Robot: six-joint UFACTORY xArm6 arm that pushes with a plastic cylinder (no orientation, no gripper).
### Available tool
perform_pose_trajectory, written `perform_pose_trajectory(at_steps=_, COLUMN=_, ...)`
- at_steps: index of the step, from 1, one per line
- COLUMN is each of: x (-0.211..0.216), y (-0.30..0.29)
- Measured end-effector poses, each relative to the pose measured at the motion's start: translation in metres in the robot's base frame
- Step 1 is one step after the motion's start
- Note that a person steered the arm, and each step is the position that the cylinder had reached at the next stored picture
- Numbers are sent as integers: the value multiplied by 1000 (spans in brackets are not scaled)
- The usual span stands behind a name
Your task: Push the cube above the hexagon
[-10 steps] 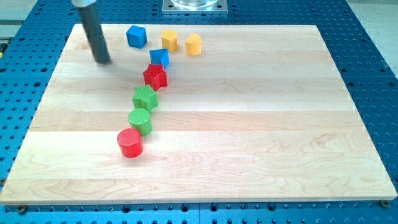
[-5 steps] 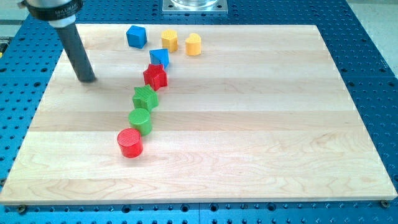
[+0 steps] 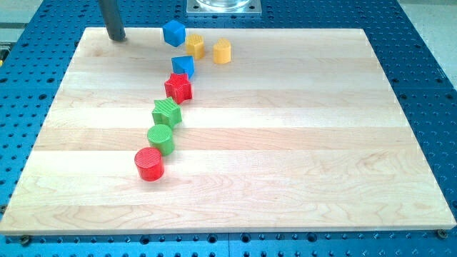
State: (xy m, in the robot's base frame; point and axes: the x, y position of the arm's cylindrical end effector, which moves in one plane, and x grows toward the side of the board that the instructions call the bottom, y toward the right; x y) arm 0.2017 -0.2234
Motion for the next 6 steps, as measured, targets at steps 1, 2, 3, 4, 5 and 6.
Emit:
perform_pose_trajectory(at_steps=1, x=-10, y=25)
perform_pose_trajectory(at_steps=2, x=-10, y=53)
perform_pose_trajectory(at_steps=3, x=-10, y=84)
perform_pose_trajectory(at_steps=4, x=0, y=123)
perform_pose_trajectory(at_steps=5, x=14, y=195)
perform_pose_trajectory(at_steps=6, x=36, y=250)
